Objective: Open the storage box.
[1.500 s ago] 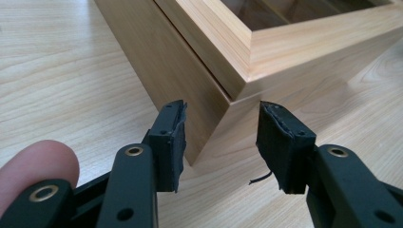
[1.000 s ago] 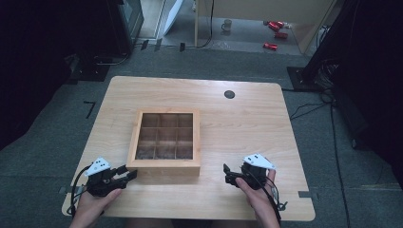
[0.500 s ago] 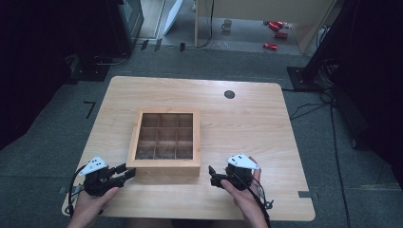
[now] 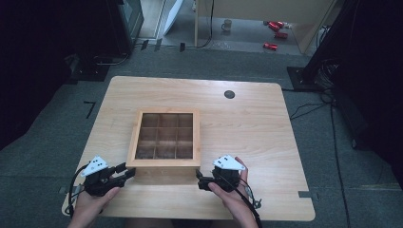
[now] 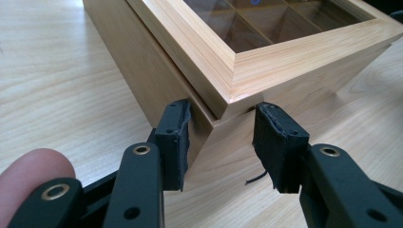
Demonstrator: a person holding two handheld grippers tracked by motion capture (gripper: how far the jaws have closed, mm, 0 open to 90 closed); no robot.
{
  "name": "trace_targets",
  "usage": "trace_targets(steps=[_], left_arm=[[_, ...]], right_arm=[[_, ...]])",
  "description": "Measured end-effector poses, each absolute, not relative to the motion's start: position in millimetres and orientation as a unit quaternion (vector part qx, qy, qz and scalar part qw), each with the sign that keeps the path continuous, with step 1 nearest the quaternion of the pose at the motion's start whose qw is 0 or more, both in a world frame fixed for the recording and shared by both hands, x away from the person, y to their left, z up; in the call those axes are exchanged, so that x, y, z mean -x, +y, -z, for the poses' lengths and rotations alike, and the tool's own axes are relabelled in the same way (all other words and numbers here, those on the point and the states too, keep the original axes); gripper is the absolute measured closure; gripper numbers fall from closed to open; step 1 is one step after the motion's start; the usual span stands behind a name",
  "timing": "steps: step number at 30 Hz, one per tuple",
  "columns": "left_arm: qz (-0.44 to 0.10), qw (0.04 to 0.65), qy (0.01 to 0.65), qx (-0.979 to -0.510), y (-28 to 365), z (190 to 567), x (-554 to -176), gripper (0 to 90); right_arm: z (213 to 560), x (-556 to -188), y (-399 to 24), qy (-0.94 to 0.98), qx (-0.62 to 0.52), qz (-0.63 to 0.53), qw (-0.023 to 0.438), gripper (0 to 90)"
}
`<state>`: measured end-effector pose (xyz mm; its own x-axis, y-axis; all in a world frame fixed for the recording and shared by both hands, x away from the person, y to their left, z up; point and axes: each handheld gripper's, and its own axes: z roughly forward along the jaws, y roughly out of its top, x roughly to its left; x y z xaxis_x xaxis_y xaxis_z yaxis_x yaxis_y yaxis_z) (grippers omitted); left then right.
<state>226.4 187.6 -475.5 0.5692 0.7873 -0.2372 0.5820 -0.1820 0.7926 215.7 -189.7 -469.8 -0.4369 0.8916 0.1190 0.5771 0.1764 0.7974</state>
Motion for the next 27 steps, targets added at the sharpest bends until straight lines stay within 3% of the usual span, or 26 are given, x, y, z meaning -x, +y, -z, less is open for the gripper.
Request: trace_targets(steps=[12,15,19,27], left_arm=[[-0.114,0.459,0.451,-0.757,188.0,474.5,-226.3,57.6],[-0.115,0.462,0.45,-0.756,188.1,473.7,-226.0,57.7],[-0.114,0.466,0.448,-0.755,188.7,472.6,-226.2,57.7],[-0.113,0.467,0.446,-0.755,189.4,472.7,-226.6,57.5]], right_arm=[[477.1,-217.6,-169.0,0.751,-0.482,-0.418,0.171,7.7],[477.9,-217.8,-163.3,0.749,-0.487,-0.411,0.179,14.6],[478.8,-218.9,-156.7,0.753,-0.484,-0.407,0.181,15.6],[475.3,-215.3,-149.9,0.743,-0.474,-0.422,0.212,31.2]])
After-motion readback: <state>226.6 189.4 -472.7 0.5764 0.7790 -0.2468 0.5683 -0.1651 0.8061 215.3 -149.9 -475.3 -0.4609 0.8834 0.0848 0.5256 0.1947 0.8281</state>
